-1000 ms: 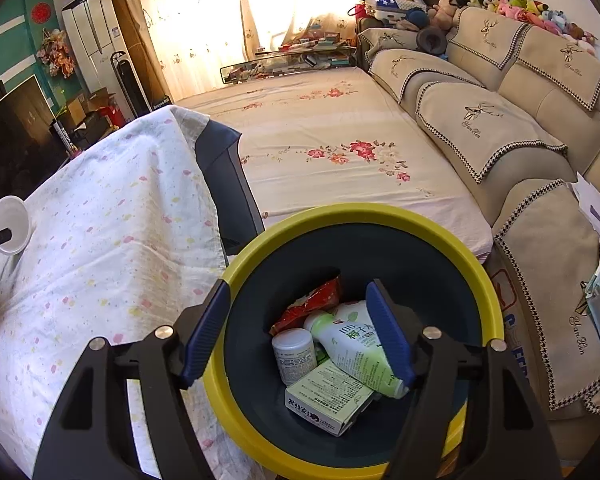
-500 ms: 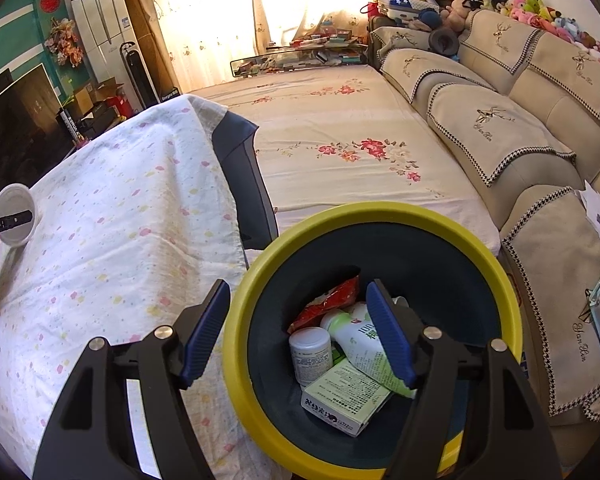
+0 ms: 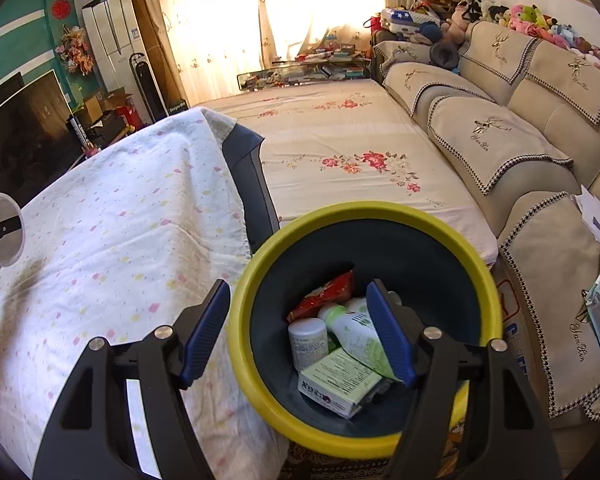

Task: Collect trash
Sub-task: 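Move the left tool to the white yogurt cup and grasp its rim, then carry the yogurt cup over the bin and open the left tool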

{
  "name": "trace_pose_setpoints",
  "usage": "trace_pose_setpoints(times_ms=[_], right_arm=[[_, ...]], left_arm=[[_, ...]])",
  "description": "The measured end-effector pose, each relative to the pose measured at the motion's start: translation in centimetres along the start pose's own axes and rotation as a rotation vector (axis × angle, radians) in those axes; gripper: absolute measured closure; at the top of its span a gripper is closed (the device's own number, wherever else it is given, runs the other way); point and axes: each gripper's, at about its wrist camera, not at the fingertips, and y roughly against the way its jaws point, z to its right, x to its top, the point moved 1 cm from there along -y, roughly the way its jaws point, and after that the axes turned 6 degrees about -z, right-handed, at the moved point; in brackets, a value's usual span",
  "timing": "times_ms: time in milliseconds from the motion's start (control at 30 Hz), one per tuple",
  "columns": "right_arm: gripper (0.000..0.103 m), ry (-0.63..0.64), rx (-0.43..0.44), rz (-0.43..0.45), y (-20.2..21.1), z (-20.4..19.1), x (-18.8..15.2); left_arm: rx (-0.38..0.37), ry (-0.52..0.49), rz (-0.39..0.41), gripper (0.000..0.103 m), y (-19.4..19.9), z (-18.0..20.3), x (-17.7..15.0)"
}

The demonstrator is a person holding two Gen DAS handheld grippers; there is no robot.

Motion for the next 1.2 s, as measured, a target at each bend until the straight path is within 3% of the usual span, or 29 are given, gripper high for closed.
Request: trace_pose_setpoints(times_ms=[267, 500, 767, 1067, 1133, 1167, 1200], right_arm=[[0.036, -0.028, -0.021, 0.066, 4.3, 3.2, -1.9], [0.036, -0.073, -0.071, 0.115, 7.4, 7.2, -4.0], [0.035, -0.116, -0.113, 0.129, 8.6, 10.9, -5.5], [0.035, -0.131, -0.104, 0.088, 7.4, 12.7, -6.3], [0.035, -0.131, -0.102, 0.084, 7.2, 12.6, -6.3], [0.035, -0.132, -0.103, 0.082, 7.1, 12.6, -6.3], [0.035, -0.131, -0.104, 0.082, 7.1, 12.5, -6.4]], left_arm=[[-0.077, -0.101, 0.062, 0.074, 5.1, 10.1, -1.3], [-0.183, -0.219, 0.054, 0.074, 5.6, 20.7, -1.0], [-0.266, -0.327, -0.043, 0.074, 0.9, 31.8, 0.5], [-0.241, -0.396, -0.178, 0.074, -7.5, 39.7, 2.7], [-0.226, -0.399, -0.192, 0.055, -8.7, 40.6, 3.0], [-0.214, -0.401, -0.193, 0.036, -9.2, 41.0, 3.1], [-0.207, -0.398, -0.186, 0.031, -9.4, 41.2, 3.3]])
